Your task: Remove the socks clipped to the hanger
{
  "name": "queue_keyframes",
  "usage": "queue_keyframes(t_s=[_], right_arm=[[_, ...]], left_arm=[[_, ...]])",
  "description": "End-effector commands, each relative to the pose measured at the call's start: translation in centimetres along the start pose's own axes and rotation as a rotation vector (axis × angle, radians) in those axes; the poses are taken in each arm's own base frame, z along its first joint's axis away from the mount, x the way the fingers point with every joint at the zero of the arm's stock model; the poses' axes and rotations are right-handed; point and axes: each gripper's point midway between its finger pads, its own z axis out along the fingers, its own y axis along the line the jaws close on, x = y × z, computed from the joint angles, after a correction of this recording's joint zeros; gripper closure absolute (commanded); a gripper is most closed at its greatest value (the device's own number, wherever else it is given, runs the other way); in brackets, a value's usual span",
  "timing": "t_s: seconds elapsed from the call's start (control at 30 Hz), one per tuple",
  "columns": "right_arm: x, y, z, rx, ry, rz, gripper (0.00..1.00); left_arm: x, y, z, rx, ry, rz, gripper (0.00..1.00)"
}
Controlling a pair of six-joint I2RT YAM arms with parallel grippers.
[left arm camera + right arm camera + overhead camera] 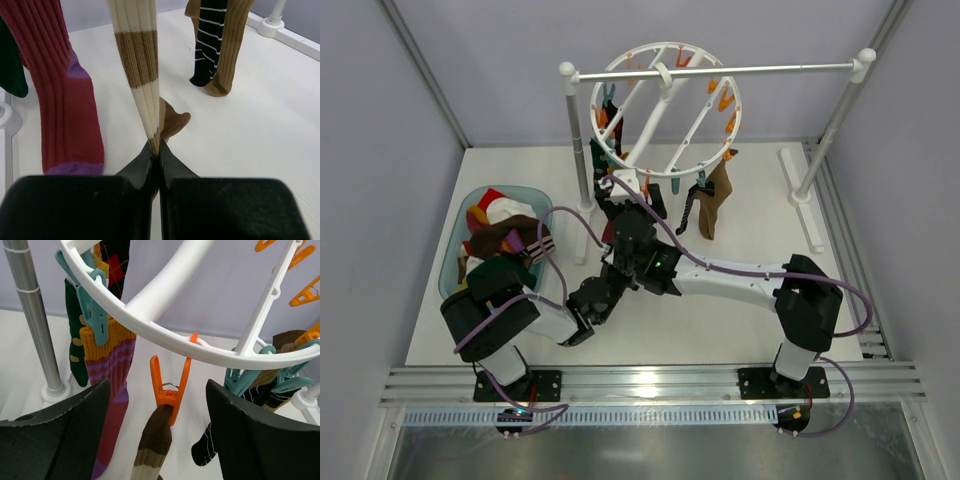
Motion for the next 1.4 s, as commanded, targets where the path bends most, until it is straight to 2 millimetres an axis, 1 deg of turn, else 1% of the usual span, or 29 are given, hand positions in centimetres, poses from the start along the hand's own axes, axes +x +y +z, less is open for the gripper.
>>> queue_keyframes(t_s=[0.0,0.07,0.1,0.17,0.27,0.37,0.4,0.43,0.7,0.73,0.8,0.83,0.87,0.9,0.93,0.97,1.0,1.03,1.07,1.1,1.13,1.17,1.2,1.23,1.27,1.3,1.33,1.37], right_arm=[[-2.7,-1.4,0.3,0.109,-0.045,0.036,0.23],[-2.8,-1.8,0.3,0.138,-0.049,0.043,0.24],[-2.6,-1.7,0.3,0.144,-0.048,0.034,0.27],[-2.6,-1.8,0.3,0.151,-0.049,0.028,0.3],[-2.7,-1.8,0.3,0.146,-0.049,0.033,0.4],[-2.8,-1.8,0.4,0.142,-0.049,0.029,0.61],[-3.0,-1.8,0.4,0.142,-0.051,0.036,0.91],[-2.9,-1.7,0.4,0.139,-0.053,0.037,0.96],[-2.7,-1.4,0.4,0.126,-0.058,0.038,0.96],[-2.6,-1.5,0.4,0.124,-0.055,0.039,0.95],[-2.3,-1.3,0.3,0.099,-0.047,0.025,0.57],[-1.8,-1.1,0.2,0.081,-0.035,0.032,0.36],[-1.8,-1.1,0.0,0.056,-0.035,0.037,0.14],[-1.6,-1.2,-0.2,0.038,-0.031,0.042,0.09],[-1.1,-1.1,-0.4,0.018,-0.018,0.063,0.07],[-0.1,-0.8,-0.7,-0.019,-0.009,0.05,0.05],[-0.8,-1.6,-1.2,-0.034,-0.015,0.085,0.04],[-0.2,-1.7,-1.5,-0.05,-0.002,0.104,0.03],[1.0,-2.0,-2.0,-0.07,0.012,0.099,0.02],[0.3,-2.8,-2.6,-0.094,0.003,0.131,0.01],[0.6,-3.3,-2.9,-0.109,0.004,0.143,0.01],[2.4,-3.8,-3.5,-0.12,0.023,0.146,0.0],[2.7,-4.2,-3.9,-0.129,0.026,0.154,0.0],[2.0,-5.5,-4.3,-0.129,0.012,0.194,0.0],[3.7,-6.1,-4.9,-0.132,0.027,0.183,0.0],[3.9,-6.9,-5.1,-0.126,0.026,0.193,0.0],[3.6,-8.2,-5.5,-0.117,0.016,0.213,0.0],[4.1,-9.1,-5.7,-0.106,0.02,0.241,0.0]], left_arm=[[-5.5,-0.2,0.5,-0.012,-0.213,-0.088,1.0],[-5.4,-0.2,0.5,-0.012,-0.211,-0.084,1.0],[-5.4,-0.2,0.6,-0.014,-0.211,-0.084,1.0],[-5.5,-0.2,0.5,-0.012,-0.213,-0.085,1.0],[-5.5,-0.1,0.4,-0.014,-0.213,-0.085,1.0],[-5.5,0.0,0.3,-0.017,-0.212,-0.082,1.0],[-5.4,0.0,0.4,-0.019,-0.211,-0.082,1.0],[-5.4,0.1,0.4,-0.022,-0.211,-0.082,1.0],[-5.4,0.2,0.4,-0.03,-0.21,-0.08,1.0],[-5.4,0.3,0.3,-0.033,-0.212,-0.079,1.0],[-5.4,0.4,0.3,-0.039,-0.211,-0.077,1.0],[-5.4,0.5,0.2,-0.044,-0.209,-0.075,1.0],[-5.4,0.6,0.2,-0.049,-0.21,-0.075,1.0],[-5.4,0.9,0.2,-0.061,-0.209,-0.07,1.0],[-5.5,1.0,0.1,-0.066,-0.212,-0.07,1.0],[-5.5,1.1,0.1,-0.073,-0.211,-0.07,1.0],[-5.4,1.3,0.0,-0.081,-0.209,-0.065,1.0],[-5.5,1.4,0.0,-0.084,-0.21,-0.066,1.0],[-5.5,1.5,-0.1,-0.09,-0.209,-0.066,1.0],[-5.4,1.8,-0.2,-0.1,-0.207,-0.041,1.0],[-5.3,2.1,-0.4,-0.113,-0.203,-0.035,1.0],[-5.6,2.2,-0.5,-0.115,-0.209,-0.034,1.0],[-5.7,2.3,-0.6,-0.118,-0.211,-0.033,1.0],[-5.5,2.6,-1.0,-0.122,-0.205,-0.027,1.0],[-6.3,2.7,-1.2,-0.12,-0.22,-0.028,1.0],[-5.9,2.6,-1.3,-0.115,-0.189,-0.004,1.0],[-5.8,2.5,-1.2,-0.114,-0.16,0.01,1.0],[-5.7,2.9,-1.1,-0.14,-0.128,0.012,1.0]])
